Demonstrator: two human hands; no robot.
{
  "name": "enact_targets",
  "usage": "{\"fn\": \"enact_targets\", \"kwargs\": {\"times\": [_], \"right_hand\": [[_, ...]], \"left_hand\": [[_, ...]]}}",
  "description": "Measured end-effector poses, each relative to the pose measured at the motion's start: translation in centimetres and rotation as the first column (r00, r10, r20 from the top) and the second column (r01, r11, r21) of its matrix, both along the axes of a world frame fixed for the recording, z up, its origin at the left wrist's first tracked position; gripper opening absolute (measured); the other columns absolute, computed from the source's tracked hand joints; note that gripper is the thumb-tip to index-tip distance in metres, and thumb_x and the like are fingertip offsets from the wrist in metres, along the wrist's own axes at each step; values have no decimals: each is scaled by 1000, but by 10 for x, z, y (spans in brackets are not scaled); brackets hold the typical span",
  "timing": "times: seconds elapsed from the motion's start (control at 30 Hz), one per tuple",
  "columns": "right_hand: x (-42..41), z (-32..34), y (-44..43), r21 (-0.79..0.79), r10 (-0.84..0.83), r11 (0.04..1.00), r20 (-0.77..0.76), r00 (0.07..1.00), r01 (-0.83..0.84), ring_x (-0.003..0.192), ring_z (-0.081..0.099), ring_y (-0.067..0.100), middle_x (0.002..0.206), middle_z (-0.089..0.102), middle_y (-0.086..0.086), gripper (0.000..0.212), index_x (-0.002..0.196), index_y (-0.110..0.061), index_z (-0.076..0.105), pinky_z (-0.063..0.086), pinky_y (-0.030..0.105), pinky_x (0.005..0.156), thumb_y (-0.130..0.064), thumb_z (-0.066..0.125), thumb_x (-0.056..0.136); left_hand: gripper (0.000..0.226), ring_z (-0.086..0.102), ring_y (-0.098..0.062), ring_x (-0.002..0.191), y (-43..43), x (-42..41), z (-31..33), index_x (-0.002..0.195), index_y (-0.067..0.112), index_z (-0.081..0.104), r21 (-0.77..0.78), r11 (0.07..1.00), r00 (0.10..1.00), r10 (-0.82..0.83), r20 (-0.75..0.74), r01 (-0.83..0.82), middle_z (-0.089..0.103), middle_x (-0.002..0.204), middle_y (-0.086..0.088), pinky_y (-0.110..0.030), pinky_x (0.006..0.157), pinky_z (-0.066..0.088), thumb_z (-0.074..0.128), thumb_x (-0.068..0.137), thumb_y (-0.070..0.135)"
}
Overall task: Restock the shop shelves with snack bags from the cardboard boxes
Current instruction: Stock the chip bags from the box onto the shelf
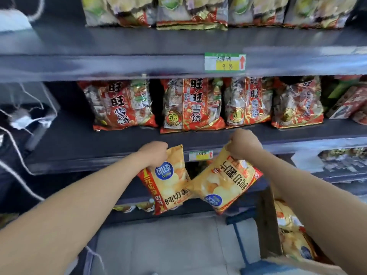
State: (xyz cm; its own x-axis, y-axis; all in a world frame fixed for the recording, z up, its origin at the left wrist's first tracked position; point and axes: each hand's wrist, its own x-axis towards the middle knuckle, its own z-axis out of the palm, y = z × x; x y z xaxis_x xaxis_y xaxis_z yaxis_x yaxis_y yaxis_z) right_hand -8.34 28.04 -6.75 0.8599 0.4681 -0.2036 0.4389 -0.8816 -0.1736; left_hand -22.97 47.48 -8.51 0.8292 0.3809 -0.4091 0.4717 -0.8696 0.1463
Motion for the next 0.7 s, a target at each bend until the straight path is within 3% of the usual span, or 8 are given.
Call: {"fn": "enact_targets", "kwargs": {"times": [0.13, 0.23, 0.3, 0.4, 0.53, 0.7], "right_hand": [[-7, -24, 34, -11, 148, 989, -49, 988, -148, 79, 61, 31, 94, 65, 17, 14, 95, -2, 63, 48, 32, 59, -3, 55, 84], [-21, -54, 50, 7, 196, 981, -61, 979, -196, 93, 63, 35, 106, 63, 18, 22, 109, -4, 60, 53, 36, 71, -6, 50, 89], [-33, -80, 56, -12, 238, 971, -27, 971, -238, 100, 61, 36, 110, 62, 18, 25, 114, -6, 58, 50, 36, 73, -6, 46, 92], [-48, -127, 63, 4, 275, 962, -13, 961, -275, 100, 62, 36, 108, 62, 17, 22, 110, -8, 55, 48, 37, 71, -8, 41, 94], [-61, -202, 75, 225, 158, 964, -68, 985, -139, 94, 61, 39, 100, 65, 20, 19, 104, -6, 57, 48, 39, 74, -14, 42, 95], [-49, -289, 114, 468, -14, 881, -122, 992, 70, 94, 61, 38, 96, 67, 21, 22, 102, -4, 65, 39, 32, 69, -19, 50, 94]], "left_hand": [[14, 45, -20, 78, 18, -41, -29, 102, 5, 52, 7, 984, 984, 177, -15, -177, 57, 99, -10, -27, 56, 32, 41, 99, 13], [12, 50, -21, 81, 28, -69, -68, 89, 12, 46, 5, 959, 959, 284, -22, -284, 57, 101, -8, -33, 68, 39, 40, 99, 15], [16, 56, -25, 85, 34, -83, -95, 82, 14, 39, 5, 941, 941, 337, -12, -337, 58, 99, -9, -35, 68, 41, 42, 98, 17], [11, 57, -26, 79, 46, -97, -133, 88, 13, 37, 36, 925, 926, 376, 28, -377, 58, 94, -11, -34, 61, 40, 41, 98, 17], [12, 59, -29, 78, 68, -107, -181, 94, 14, 34, 153, 912, 925, 371, 88, -380, 62, 96, -11, -33, 56, 39, 41, 93, 5], [34, 53, -32, 80, 108, -97, -227, 119, 14, 40, 261, 877, 909, 353, 221, -404, 54, 89, -12, -33, 63, 37, 35, 88, 0]]}}
